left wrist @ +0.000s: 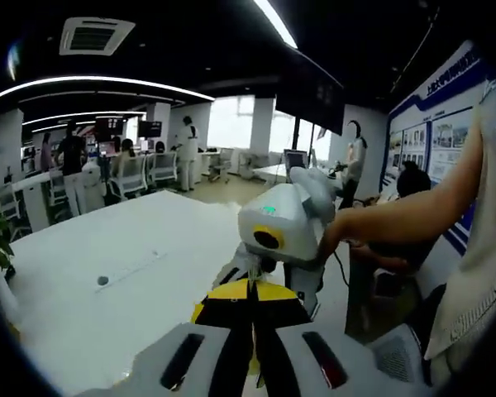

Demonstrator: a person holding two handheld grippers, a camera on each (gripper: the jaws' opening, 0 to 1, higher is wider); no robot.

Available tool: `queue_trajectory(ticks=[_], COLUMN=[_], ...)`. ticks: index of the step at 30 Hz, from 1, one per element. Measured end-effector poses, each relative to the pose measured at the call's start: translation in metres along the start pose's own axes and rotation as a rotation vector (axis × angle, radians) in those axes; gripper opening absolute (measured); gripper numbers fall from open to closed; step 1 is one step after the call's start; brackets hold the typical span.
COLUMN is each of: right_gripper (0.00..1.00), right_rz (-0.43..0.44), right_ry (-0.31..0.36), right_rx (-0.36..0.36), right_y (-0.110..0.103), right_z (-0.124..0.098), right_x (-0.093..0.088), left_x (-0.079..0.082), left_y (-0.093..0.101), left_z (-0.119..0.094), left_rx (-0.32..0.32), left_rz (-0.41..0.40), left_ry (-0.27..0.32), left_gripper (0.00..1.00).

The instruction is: Compare the silicone blocks by pressing each to a similar depth, holding the contact briefly, and releasing to observe deformation and rebound differences across the visible hardness samples.

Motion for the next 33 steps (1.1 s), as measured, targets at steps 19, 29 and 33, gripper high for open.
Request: queue_trajectory(ticks=[19,29,33], right_gripper=[0.22,0.16,0.15], right_rz=[0.022,0.069,0.069], right_ry=[-0.085,-0.082,-0.074], right_rx=[-0.061,-0.095,-0.091], right_y=[-0.026,-0.037,-0.041], right_z=[-0.006,-0.011,-0.013], right_x=[0.0,0.003,0.003], left_x=[0.002,0.006,0.008], left_y=[0.016,0.025,0.028], left_z=[-0.007,-0.01,-0.012], left_rx=[-0.101,-0.105,-0.112], left_rz=[0.136,0.16,0.169], left_ry=[-0.033,-0.019,-0.014], left_gripper=[0.0,0.0,0.0])
Point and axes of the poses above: the point that each gripper's makers call its tool centre point, and the gripper's own axes: z roughly forward along the fingers, y roughly to its right, x roughly out of its top, the point moved 9 cm from there along -z, roughly backward along the fingers, and after that the axes turned 7 degrees about x, right-handed, at the moved point
